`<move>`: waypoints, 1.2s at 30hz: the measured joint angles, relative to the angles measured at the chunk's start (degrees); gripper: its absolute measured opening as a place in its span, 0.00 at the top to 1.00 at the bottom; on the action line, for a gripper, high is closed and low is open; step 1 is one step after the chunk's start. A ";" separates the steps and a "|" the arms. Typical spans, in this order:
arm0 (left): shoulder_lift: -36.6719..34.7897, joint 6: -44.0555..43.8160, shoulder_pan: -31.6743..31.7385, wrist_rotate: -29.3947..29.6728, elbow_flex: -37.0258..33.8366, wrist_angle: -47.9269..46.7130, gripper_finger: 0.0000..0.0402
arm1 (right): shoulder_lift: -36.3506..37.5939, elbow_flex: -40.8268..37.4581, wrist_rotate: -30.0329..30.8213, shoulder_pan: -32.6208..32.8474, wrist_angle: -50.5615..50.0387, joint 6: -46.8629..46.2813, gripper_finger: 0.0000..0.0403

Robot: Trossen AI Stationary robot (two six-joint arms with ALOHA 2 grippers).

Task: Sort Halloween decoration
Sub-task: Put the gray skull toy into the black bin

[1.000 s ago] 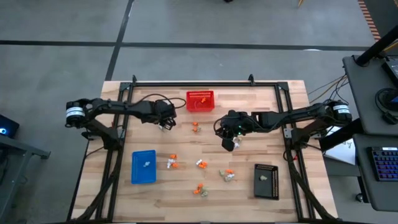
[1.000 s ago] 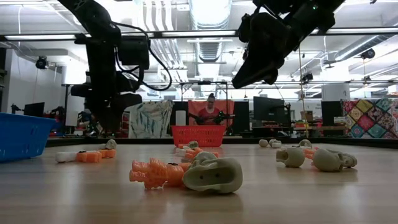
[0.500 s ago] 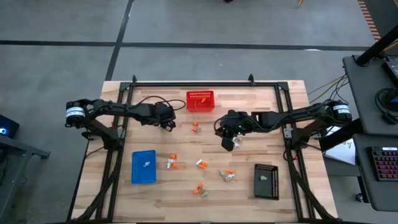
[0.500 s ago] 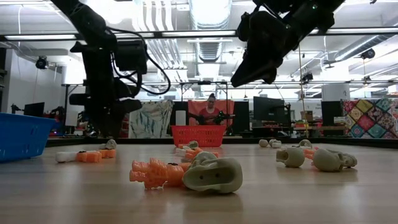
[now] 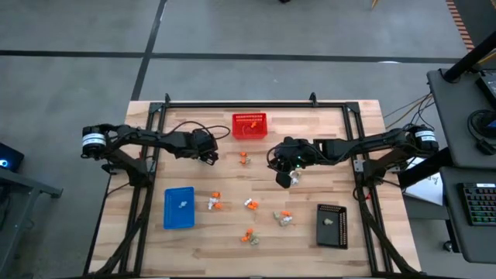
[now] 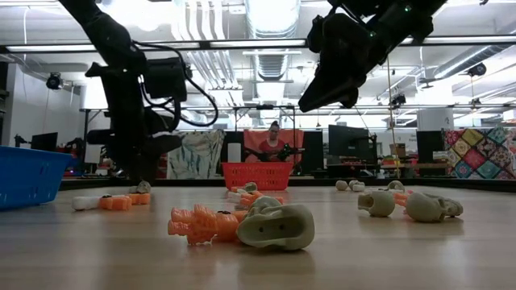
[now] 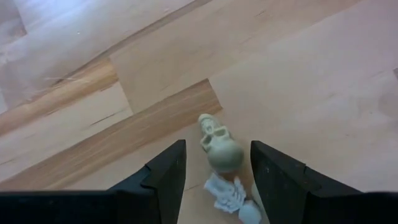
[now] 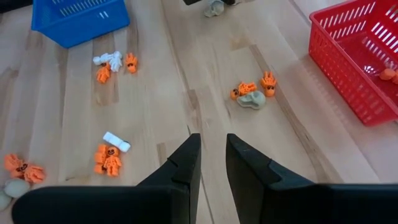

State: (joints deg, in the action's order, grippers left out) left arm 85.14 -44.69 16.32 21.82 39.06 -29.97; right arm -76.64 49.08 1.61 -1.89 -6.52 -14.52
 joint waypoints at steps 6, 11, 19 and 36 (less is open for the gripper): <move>-0.01 0.00 0.00 0.03 -0.58 0.87 0.61 | 0.00 0.00 0.00 0.00 0.02 -0.04 0.84; -0.02 0.00 0.00 0.04 -1.20 1.98 0.64 | 0.00 0.00 0.00 0.00 0.04 -0.04 0.84; -0.02 0.11 0.00 0.04 -1.39 2.07 0.76 | 0.00 0.00 0.00 0.00 0.10 -0.04 0.84; -3.30 5.70 -0.03 0.01 -1.39 4.06 0.91 | -0.02 0.00 0.00 0.00 1.31 1.50 0.85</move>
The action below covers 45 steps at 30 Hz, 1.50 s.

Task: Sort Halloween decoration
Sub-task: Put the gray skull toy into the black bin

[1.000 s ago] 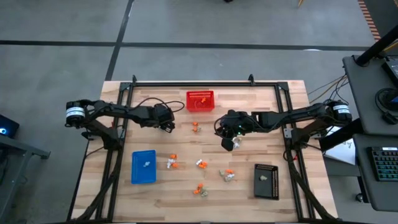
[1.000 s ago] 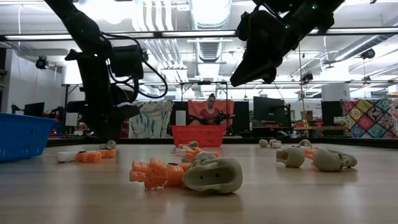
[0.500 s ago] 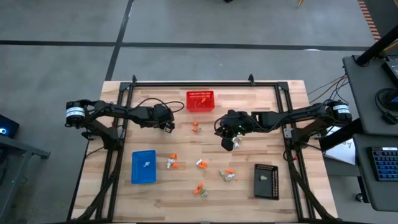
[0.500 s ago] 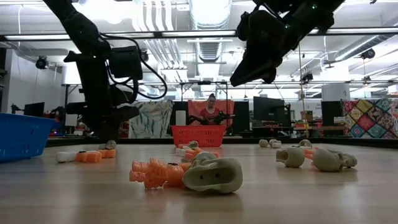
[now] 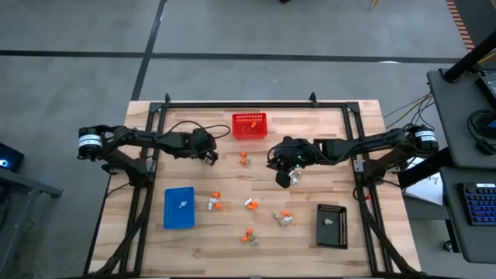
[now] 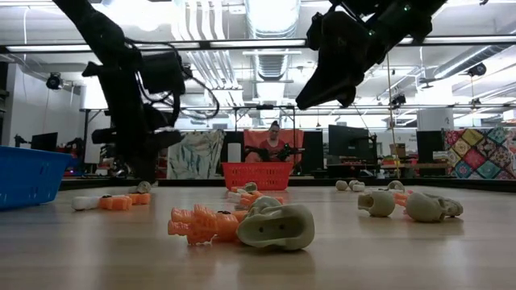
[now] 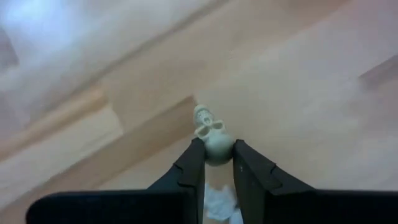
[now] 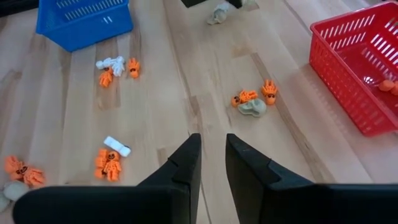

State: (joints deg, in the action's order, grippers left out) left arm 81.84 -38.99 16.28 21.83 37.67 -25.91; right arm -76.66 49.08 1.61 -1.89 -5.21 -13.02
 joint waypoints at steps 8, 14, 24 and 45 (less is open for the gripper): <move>-9.84 10.91 -0.49 -2.33 0.00 10.83 0.91 | 0.00 0.00 0.00 0.00 1.80 2.15 0.85; -14.72 18.94 -1.95 -11.41 0.00 23.16 0.91 | -0.17 0.00 -0.04 0.15 7.31 5.72 0.85; -13.79 20.93 -5.63 -18.69 0.00 30.97 0.91 | -0.59 -0.10 0.08 0.15 10.45 13.35 0.85; -9.52 19.47 -8.11 -24.33 0.00 26.24 0.91 | -10.86 3.17 5.81 0.15 13.12 22.49 0.60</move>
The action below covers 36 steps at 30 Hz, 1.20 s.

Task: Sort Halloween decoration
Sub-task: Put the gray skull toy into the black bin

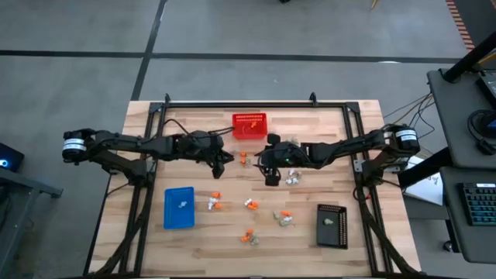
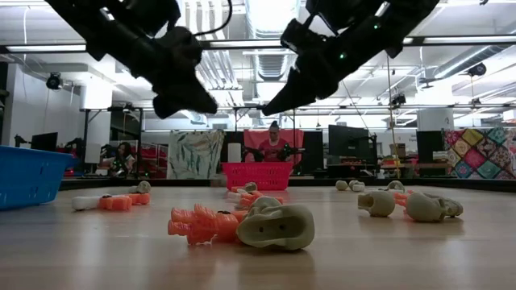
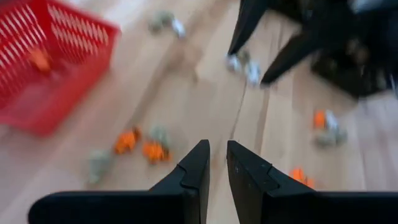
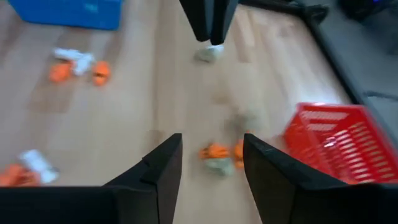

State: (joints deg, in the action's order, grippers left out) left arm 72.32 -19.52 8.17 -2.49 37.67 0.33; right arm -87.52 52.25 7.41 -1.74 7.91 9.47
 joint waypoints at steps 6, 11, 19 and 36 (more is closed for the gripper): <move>0.08 4.99 -0.16 2.13 0.00 -6.40 0.91 | 0.63 0.00 -0.43 0.61 -2.96 -4.08 0.60; -0.02 10.11 1.25 4.81 0.00 -6.02 0.90 | 0.63 0.00 -0.47 0.63 -2.96 -5.50 0.60; -0.24 18.59 10.83 5.01 1.20 -9.44 0.73 | 0.74 0.00 -0.44 0.72 -2.94 -6.03 0.60; 13.37 42.97 33.04 -4.05 16.07 -10.49 0.57 | 0.74 0.00 0.09 0.61 -2.94 -6.84 0.60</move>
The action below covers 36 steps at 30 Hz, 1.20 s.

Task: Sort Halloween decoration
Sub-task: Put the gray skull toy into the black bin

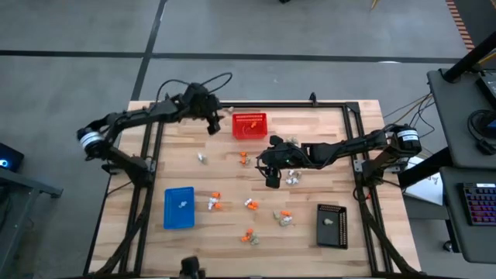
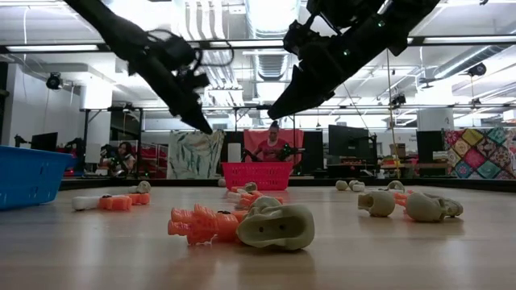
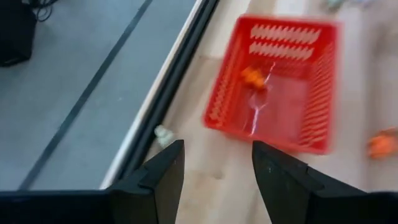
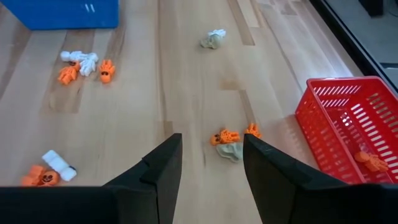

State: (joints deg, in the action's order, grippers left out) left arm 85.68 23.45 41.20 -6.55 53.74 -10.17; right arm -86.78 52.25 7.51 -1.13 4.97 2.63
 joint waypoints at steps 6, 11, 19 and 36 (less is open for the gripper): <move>11.10 4.08 3.01 -0.55 9.56 -1.85 0.57 | 0.00 0.00 0.01 -0.02 -0.02 -0.25 0.60; 18.41 3.88 4.95 -0.92 16.97 -6.26 0.54 | 0.00 0.00 0.02 -0.02 -0.02 -0.54 0.60; 22.77 5.64 7.96 -1.47 20.32 -9.17 0.46 | 0.00 0.00 0.02 -0.02 -0.03 -1.19 0.60; 28.22 7.51 7.62 -3.67 20.39 -7.53 0.46 | 0.00 0.00 0.07 -0.44 0.01 -1.40 0.60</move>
State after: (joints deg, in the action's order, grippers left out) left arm 113.91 30.96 48.83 -10.22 74.13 -17.69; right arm -86.78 52.25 7.58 -1.57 4.98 1.23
